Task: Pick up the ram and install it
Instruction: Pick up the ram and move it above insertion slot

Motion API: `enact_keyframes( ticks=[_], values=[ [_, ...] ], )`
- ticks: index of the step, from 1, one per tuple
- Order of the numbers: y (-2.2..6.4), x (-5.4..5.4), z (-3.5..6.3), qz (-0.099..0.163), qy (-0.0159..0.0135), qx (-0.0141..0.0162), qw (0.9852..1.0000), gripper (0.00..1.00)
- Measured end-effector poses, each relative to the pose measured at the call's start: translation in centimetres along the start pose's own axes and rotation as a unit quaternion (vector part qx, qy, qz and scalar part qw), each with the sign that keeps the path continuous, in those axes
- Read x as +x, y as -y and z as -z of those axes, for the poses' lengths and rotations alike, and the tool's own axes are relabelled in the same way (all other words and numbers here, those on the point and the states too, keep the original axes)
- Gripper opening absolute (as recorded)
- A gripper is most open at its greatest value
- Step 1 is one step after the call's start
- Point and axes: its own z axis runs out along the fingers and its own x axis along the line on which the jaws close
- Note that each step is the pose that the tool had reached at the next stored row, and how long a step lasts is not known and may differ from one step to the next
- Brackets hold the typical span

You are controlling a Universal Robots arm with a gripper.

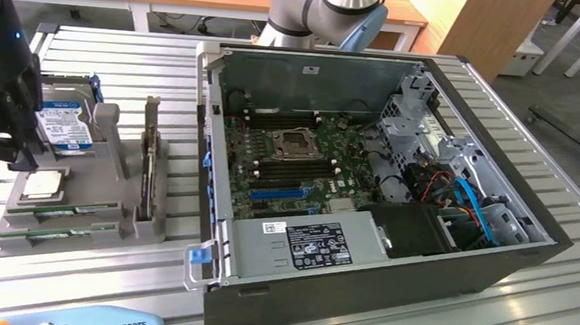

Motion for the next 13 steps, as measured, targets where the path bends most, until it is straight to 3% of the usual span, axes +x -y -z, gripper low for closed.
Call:
enact_keyframes(
  ticks=[13],
  values=[
    [0.04, 0.01, -0.81, 0.000, 0.0000, 0.0000, 1.0000, 0.30]
  ],
)
